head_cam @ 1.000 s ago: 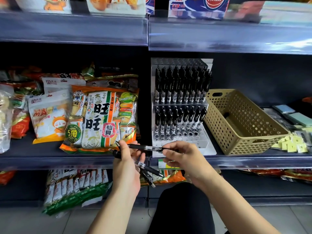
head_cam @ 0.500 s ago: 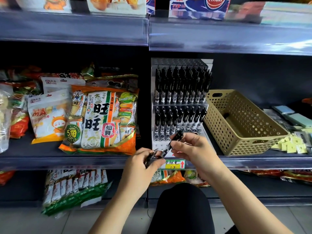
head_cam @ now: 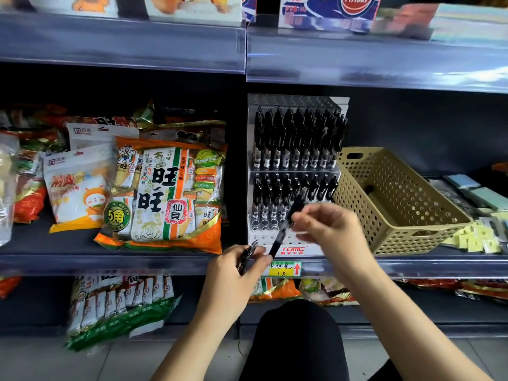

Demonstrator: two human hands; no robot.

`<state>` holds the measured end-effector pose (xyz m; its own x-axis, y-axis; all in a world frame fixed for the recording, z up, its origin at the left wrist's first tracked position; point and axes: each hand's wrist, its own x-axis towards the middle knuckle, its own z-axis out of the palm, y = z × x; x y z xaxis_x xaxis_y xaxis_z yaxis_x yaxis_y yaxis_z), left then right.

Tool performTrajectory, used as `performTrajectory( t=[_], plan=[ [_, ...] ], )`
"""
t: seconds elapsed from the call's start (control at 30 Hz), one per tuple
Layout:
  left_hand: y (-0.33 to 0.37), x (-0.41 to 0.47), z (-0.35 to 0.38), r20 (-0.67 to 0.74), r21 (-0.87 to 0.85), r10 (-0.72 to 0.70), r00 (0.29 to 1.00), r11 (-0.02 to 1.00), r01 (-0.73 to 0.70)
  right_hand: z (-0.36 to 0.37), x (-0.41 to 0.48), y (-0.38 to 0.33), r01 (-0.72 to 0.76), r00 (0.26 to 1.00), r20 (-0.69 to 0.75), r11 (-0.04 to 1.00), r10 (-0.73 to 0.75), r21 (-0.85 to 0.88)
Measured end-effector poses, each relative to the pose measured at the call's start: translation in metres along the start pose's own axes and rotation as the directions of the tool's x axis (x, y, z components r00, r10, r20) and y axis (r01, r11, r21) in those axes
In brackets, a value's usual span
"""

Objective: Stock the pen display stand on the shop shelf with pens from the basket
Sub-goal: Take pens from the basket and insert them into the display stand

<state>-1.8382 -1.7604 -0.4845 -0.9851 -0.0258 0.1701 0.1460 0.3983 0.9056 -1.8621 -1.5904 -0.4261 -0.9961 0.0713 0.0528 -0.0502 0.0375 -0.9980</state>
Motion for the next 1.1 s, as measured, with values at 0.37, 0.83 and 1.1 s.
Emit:
performTrajectory(
  t=[0.37, 0.83, 1.1],
  plan=[
    [-0.007, 0.007, -0.011, -0.116, -0.131, -0.114, 0.987, 0.987, 0.098, -0.017, 0.057, -0.024, 0.245, 0.886, -0.257, 0.859, -0.387, -0.45],
    [-0.004, 0.006, -0.021, -0.103, -0.158, -0.159, 0.982, 0.977, 0.142, -0.005, 0.065, 0.011, 0.168, 0.914, -0.197, 0.771, -0.356, -0.614],
    [0.0, 0.005, -0.022, -0.059, -0.172, -0.176, 0.983, 0.971, 0.164, -0.003, 0.068, 0.03, 0.097, 0.95, -0.14, 0.689, -0.279, -0.718]
  ],
)
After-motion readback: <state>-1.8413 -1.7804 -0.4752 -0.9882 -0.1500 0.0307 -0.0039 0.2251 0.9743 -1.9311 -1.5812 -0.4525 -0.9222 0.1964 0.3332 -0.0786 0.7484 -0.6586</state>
